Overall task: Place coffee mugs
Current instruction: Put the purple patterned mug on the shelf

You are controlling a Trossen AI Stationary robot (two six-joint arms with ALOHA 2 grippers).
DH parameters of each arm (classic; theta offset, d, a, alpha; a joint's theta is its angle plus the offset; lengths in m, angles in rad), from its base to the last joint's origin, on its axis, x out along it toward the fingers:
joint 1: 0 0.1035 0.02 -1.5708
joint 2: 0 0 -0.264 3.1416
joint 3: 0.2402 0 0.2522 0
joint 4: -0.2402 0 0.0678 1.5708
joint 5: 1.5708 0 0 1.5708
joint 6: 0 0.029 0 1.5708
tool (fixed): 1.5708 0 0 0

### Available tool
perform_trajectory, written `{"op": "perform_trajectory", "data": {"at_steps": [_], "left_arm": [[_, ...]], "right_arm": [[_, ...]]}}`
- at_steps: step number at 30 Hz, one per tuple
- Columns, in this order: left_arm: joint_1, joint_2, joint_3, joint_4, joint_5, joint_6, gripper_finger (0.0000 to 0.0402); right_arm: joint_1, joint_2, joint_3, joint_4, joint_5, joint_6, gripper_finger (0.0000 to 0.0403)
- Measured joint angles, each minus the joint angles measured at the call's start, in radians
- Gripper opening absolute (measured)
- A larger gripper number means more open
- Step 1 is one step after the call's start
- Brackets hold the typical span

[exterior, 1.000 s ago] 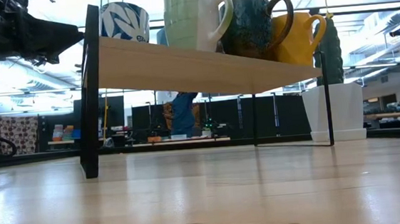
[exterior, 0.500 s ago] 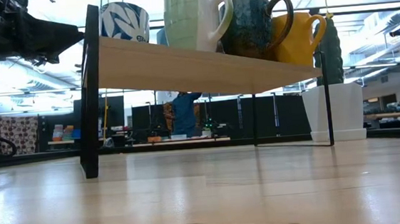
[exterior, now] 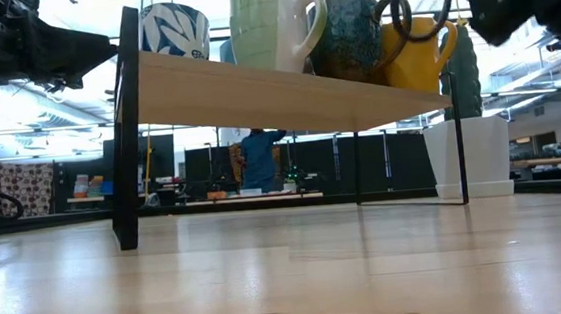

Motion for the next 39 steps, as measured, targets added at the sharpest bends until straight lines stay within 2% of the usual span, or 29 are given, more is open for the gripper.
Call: {"op": "perform_trajectory", "data": {"at_steps": [10, 17, 26, 33, 39], "left_arm": [[0.0, 0.0, 0.0, 0.0, 0.0, -0.001, 0.0141], [0.0, 0.0, 0.0, 0.0, 0.0, -0.001, 0.0141], [0.0, 0.0, 0.0, -0.005, 0.0, 0.0, 0.0141], [0.0, 0.0, 0.0, -0.007, 0.0, 0.002, 0.0141], [0.0, 0.0, 0.0, -0.007, 0.0, 0.002, 0.0141]], "right_arm": [[-0.046, 0.0, -0.105, 0.09, -0.084, -0.052, 0.0155], [-0.042, 0.0, -0.117, 0.246, -0.14, -0.059, 0.0153], [0.016, 0.004, -0.117, 0.381, -0.211, 0.061, 0.0153], [0.109, 0.059, -0.11, 0.428, -0.331, 0.176, 0.0153], [0.158, 0.09, -0.041, 0.409, -0.334, 0.237, 0.0153]]}}
